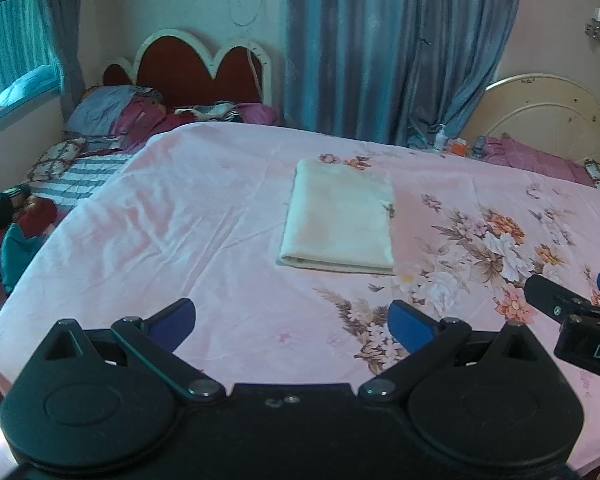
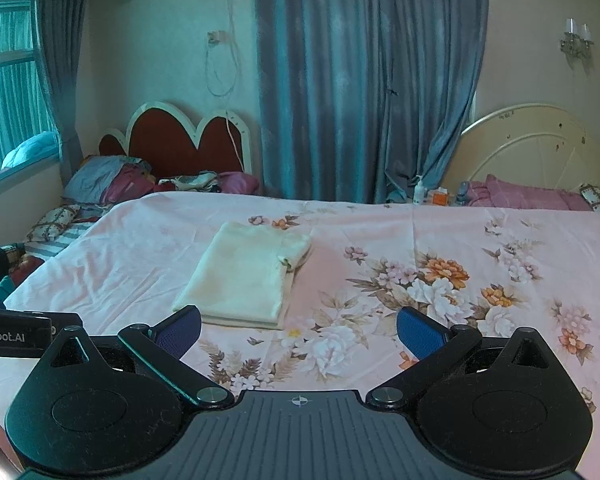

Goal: Fold small clothes

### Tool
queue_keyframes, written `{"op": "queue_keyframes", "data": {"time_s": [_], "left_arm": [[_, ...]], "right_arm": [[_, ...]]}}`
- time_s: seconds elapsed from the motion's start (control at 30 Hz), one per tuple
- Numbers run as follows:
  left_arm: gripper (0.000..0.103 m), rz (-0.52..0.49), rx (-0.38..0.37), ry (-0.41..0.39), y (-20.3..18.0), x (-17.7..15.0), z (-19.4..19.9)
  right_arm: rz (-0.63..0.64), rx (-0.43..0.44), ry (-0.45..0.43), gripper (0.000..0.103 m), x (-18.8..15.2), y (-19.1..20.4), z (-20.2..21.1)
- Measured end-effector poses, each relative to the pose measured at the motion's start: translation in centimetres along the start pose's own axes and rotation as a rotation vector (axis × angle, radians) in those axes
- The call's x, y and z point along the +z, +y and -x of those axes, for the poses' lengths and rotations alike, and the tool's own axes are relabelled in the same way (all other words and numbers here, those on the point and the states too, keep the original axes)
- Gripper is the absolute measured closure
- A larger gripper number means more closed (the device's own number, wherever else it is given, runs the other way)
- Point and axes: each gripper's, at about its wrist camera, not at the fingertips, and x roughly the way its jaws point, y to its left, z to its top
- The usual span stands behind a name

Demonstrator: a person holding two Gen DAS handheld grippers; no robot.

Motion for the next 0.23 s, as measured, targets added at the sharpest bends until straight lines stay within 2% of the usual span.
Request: {"op": "queue_keyframes", "data": {"time_s": [0.07,0.17,0.23], "left_arm": [[0.006,0.0,-0.007,-0.021,0.0,0.0,-0.3],[0.006,0.002,-0.015,-0.06,0.0,0.1,-0.9],[0.002,0.01,-0.028,-0.032,0.1,0.7,-1.9]], "right_arm": [[-0.004,-0.002,0.007,0.0,0.0,-0.1,-0.5],[-0.008,-0.011,0.017,0.0,0.0,-0.6,-1.2],[-0.015,-0.024,0.027,0.0,-0.1,-1.1,-1.9]]}}
